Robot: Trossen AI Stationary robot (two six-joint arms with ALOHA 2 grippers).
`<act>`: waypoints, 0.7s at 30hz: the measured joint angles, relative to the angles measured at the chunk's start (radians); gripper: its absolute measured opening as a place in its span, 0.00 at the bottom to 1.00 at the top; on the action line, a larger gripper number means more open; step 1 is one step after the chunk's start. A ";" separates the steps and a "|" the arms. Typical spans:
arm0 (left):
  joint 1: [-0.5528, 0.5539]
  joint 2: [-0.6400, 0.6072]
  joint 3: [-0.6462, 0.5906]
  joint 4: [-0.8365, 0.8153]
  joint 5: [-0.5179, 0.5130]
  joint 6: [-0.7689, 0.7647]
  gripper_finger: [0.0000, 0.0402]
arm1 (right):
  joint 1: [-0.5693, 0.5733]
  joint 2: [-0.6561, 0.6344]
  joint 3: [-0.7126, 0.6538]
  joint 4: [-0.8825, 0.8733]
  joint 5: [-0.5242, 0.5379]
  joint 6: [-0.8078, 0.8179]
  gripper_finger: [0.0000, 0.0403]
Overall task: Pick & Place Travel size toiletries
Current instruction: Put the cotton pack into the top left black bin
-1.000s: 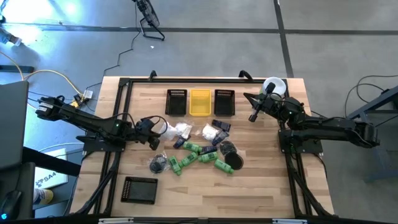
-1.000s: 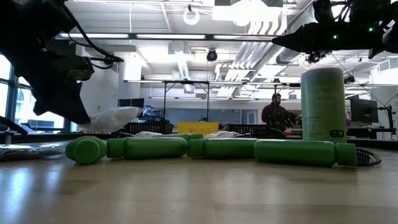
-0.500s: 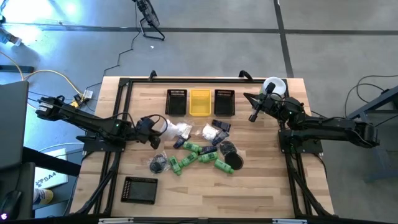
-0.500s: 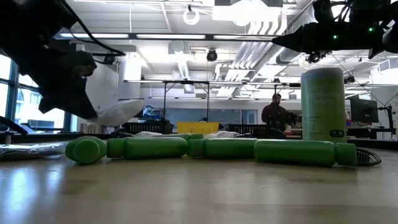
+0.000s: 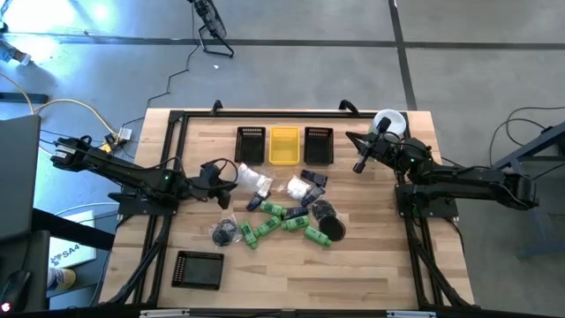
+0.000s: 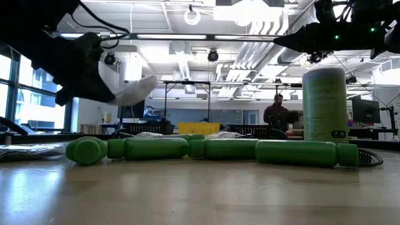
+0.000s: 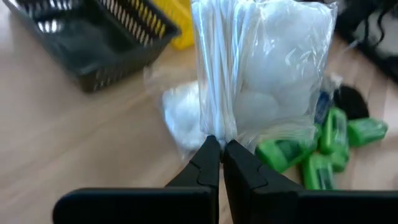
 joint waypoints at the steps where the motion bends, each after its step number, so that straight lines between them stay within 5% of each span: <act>1: 0.000 0.000 0.000 0.015 -0.022 0.002 0.00 | 0.000 0.000 0.000 0.000 0.000 0.000 0.00; 9: 0.000 0.000 0.001 0.067 -0.161 0.002 0.00 | 0.000 0.000 0.000 0.000 0.000 0.000 0.00; 21: 0.000 0.000 0.001 0.120 -0.204 0.009 0.00 | 0.000 0.000 0.000 0.000 0.000 0.000 0.00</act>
